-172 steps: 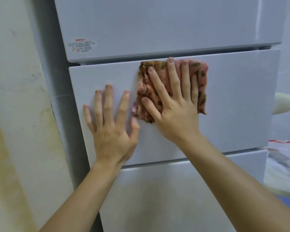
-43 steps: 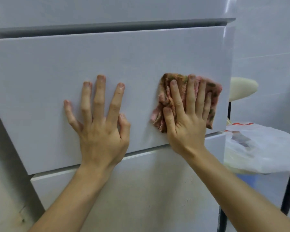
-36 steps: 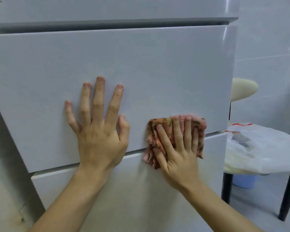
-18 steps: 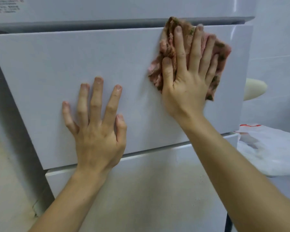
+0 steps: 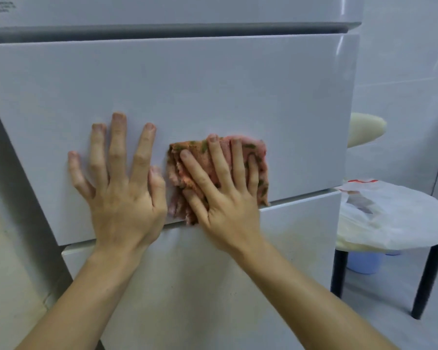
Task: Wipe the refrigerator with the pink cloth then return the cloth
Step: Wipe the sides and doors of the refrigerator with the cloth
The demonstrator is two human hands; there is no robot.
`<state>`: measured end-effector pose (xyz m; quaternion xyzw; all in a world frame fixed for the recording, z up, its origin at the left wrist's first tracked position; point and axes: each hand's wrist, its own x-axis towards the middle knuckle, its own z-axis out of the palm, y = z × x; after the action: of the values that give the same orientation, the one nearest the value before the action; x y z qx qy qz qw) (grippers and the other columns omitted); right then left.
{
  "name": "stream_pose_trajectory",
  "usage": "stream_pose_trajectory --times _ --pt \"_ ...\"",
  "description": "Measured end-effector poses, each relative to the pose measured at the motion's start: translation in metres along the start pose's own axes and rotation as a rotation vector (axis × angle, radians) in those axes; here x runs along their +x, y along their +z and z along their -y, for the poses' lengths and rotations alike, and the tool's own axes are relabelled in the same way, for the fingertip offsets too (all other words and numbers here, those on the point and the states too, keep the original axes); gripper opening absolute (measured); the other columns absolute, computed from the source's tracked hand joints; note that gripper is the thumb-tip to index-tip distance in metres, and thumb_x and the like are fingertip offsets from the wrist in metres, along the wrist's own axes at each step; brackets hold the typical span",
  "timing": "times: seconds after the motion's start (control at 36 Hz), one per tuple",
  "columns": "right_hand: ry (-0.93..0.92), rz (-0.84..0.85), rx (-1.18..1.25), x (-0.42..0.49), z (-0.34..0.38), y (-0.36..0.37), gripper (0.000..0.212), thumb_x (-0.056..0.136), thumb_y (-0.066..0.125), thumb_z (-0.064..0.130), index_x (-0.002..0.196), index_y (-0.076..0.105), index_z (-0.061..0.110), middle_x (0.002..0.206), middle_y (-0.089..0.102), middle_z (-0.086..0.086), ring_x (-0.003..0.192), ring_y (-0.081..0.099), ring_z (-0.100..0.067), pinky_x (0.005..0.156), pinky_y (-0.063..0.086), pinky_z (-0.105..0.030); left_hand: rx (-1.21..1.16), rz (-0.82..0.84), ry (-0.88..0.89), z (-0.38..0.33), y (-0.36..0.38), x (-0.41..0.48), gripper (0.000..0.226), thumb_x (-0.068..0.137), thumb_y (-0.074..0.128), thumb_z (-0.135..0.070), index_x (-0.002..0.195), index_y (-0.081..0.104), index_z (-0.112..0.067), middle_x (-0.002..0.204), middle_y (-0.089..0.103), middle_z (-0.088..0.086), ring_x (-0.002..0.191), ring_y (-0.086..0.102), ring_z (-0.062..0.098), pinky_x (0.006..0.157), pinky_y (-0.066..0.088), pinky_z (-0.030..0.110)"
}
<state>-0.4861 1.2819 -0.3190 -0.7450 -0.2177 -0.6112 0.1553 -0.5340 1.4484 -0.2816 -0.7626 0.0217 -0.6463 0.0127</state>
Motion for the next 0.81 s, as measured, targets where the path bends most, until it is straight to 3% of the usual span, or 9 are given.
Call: stream_pose_trajectory --times 0.14,0.31,0.47,0.58,0.67,0.81 --pt "0.06 -0.148 -0.015 0.084 -0.006 -0.008 0.05 0.112 0.034 0.05 0.159 0.042 0.037 0.17 0.033 -0.005 0.16 0.023 -0.034 0.129 0.015 -0.055 -0.006 -0.017 0.043 0.018 -0.001 -0.003 0.06 0.106 0.041 -0.025 0.165 0.033 -0.028 0.174 0.023 0.009 0.162 0.017 0.031 0.128 0.015 0.06" --pt "0.238 -0.204 -0.036 0.132 0.009 -0.008 0.053 0.112 0.027 0.05 0.163 0.034 0.035 0.173 0.026 -0.005 0.161 0.018 -0.034 0.13 0.009 -0.053 0.014 -0.018 0.062 0.03 -0.005 -0.003 0.061 0.104 0.045 -0.024 0.165 0.034 -0.027 0.174 0.024 0.008 0.162 0.019 0.029 0.129 0.016 0.056" --pt "0.192 -0.176 -0.011 0.087 0.03 0.005 0.052 0.113 0.029 0.048 0.163 0.033 0.034 0.173 0.024 -0.006 0.162 0.016 -0.033 0.131 0.011 -0.053 -0.033 -0.021 0.03 0.036 -0.008 -0.009 0.064 0.1 0.044 -0.02 0.163 0.037 -0.022 0.174 0.024 0.009 0.161 0.02 0.031 0.128 0.015 0.059" --pt "0.052 -0.061 0.04 0.013 0.056 0.019 0.053 0.112 0.04 0.047 0.163 0.032 0.037 0.174 0.02 -0.004 0.163 0.012 -0.031 0.13 0.016 -0.054 -0.05 -0.038 0.009 0.043 -0.009 -0.009 0.068 0.096 0.045 -0.017 0.163 0.036 -0.02 0.173 0.025 0.01 0.161 0.021 0.031 0.128 0.017 0.06" --pt "-0.054 0.029 0.04 -0.029 0.065 0.025 0.053 0.111 0.039 0.047 0.163 0.03 0.04 0.176 0.017 0.0 0.163 0.012 -0.03 0.131 0.011 -0.052 -0.027 -0.035 0.008 0.048 -0.012 -0.01 0.07 0.093 0.047 -0.014 0.162 0.038 -0.02 0.173 0.026 0.01 0.161 0.023 0.031 0.128 0.016 0.058" --pt "-0.094 0.075 0.05 -0.023 0.061 0.02 0.055 0.109 0.041 0.05 0.163 0.03 0.045 0.176 0.015 0.004 0.163 0.009 -0.027 0.131 0.006 -0.047 0.015 -0.02 0.026 0.063 -0.018 -0.015 0.069 0.096 0.051 -0.015 0.163 0.037 -0.021 0.173 0.024 0.011 0.161 0.022 0.032 0.128 0.018 0.059"
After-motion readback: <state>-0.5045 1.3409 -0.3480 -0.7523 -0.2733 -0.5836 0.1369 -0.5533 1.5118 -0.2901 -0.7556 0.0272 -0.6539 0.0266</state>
